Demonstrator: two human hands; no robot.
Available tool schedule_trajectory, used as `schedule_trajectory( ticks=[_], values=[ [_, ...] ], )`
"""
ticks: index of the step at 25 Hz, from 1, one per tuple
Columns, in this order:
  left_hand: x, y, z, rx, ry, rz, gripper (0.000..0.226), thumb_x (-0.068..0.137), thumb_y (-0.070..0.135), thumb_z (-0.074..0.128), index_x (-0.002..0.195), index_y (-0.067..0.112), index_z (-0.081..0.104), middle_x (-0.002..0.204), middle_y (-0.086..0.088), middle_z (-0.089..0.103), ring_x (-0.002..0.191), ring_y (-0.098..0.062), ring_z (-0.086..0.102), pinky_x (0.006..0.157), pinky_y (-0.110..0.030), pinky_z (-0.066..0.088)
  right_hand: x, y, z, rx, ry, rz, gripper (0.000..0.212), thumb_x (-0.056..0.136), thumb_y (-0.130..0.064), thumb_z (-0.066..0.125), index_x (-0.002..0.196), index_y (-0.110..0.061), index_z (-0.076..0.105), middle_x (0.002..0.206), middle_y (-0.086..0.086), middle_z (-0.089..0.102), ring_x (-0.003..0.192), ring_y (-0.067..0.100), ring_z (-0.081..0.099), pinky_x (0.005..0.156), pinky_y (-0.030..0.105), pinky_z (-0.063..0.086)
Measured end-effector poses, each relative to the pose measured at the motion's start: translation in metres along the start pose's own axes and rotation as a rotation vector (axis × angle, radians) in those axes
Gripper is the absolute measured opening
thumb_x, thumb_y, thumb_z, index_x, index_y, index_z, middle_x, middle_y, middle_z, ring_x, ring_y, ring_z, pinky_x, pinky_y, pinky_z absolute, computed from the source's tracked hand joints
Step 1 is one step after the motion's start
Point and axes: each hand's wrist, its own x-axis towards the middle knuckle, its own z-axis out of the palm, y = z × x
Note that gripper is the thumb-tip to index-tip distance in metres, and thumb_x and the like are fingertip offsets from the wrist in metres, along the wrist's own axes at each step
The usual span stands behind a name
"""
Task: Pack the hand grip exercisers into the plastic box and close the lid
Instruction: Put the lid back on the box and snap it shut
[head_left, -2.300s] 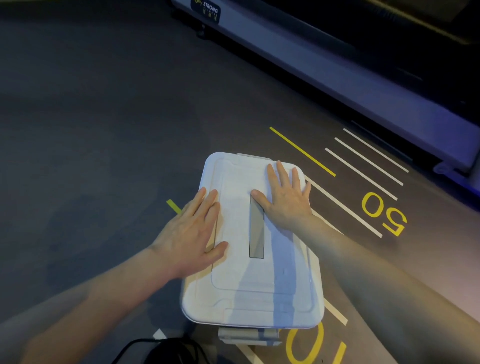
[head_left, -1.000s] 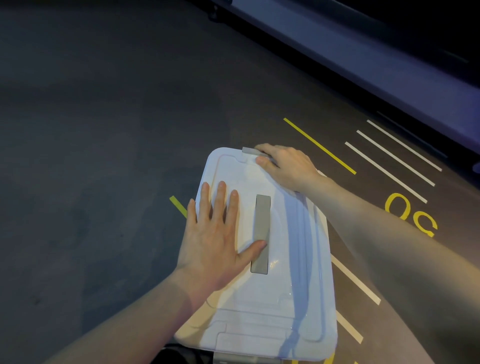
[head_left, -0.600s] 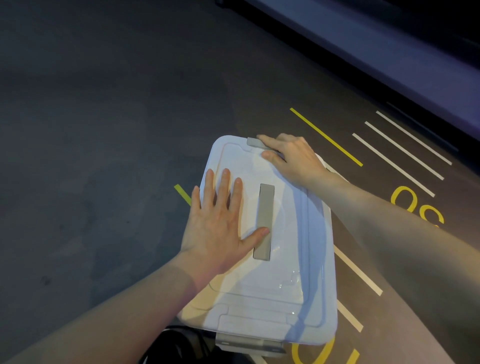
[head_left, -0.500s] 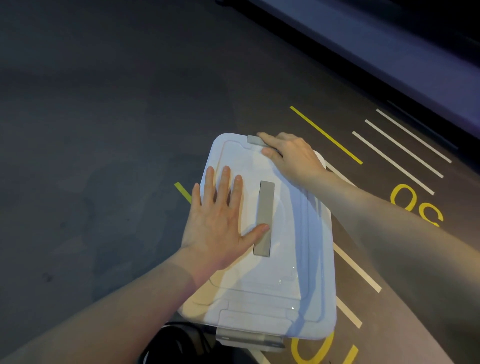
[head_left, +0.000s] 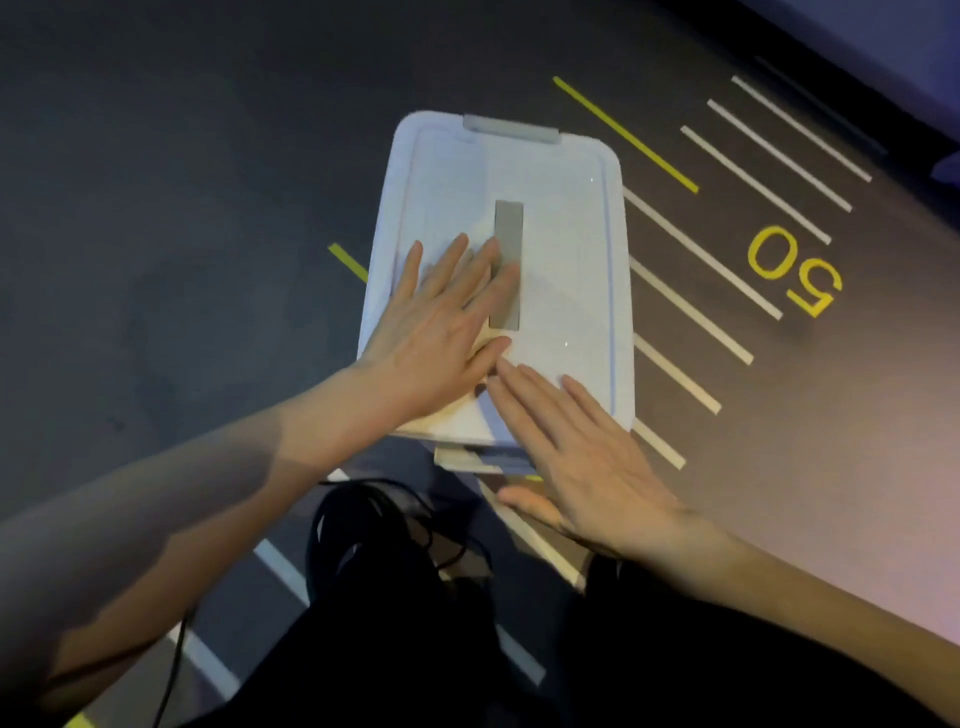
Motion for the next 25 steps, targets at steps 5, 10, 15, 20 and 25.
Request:
schedule_trajectory(
  ticks=[5,10,15,20,25],
  values=[
    [-0.033,0.011,-0.002,-0.052,-0.122,0.055,0.056,0.095,0.039,0.023,0.147,0.019,0.018,0.155,-0.01,0.013,0.143,-0.031,0.008,0.112,-0.051,0.009,-0.013,-0.018,0.023,-0.28,0.039,-0.026,0.067,0.09,-0.046,0.048,0.143,-0.008,0.034,0.146,0.012,0.041,0.133,0.028,0.043,0.102,0.045,0.039],
    [-0.053,0.007,-0.005,-0.077,-0.153,0.117,0.069,0.09,0.057,0.006,0.148,0.02,0.012,0.156,-0.007,0.007,0.143,-0.028,-0.001,0.114,-0.049,0.005,-0.005,-0.005,0.017,-0.047,0.249,-0.052,0.043,0.087,-0.018,0.061,0.13,-0.011,0.053,0.135,0.005,0.055,0.118,0.022,0.052,0.091,0.034,0.04],
    [-0.063,-0.004,-0.007,0.08,-0.163,0.301,0.094,0.077,0.078,0.025,0.147,0.015,0.017,0.155,-0.01,0.014,0.141,-0.034,0.006,0.109,-0.056,0.015,0.001,-0.003,0.011,0.314,0.284,0.093,0.027,0.093,-0.027,0.048,0.114,-0.016,0.062,0.122,0.003,0.058,0.109,0.019,0.047,0.085,0.033,0.041],
    [-0.062,-0.003,-0.002,0.042,-0.125,0.311,0.082,0.084,0.068,0.03,0.144,0.012,0.029,0.15,-0.011,0.029,0.138,-0.038,0.019,0.106,-0.058,0.02,-0.004,-0.004,0.016,0.229,0.246,0.336,0.055,0.093,-0.052,0.037,0.135,-0.019,0.048,0.147,0.001,0.042,0.138,0.022,0.032,0.108,0.033,0.026],
    [-0.06,-0.003,0.0,0.068,-0.101,0.326,0.076,0.088,0.064,0.025,0.138,0.009,0.038,0.144,-0.014,0.04,0.133,-0.041,0.031,0.101,-0.06,0.025,-0.002,-0.002,0.016,0.318,0.273,0.323,0.047,0.094,-0.048,0.04,0.13,-0.021,0.056,0.14,-0.007,0.05,0.135,0.017,0.038,0.106,0.03,0.032]
  ],
)
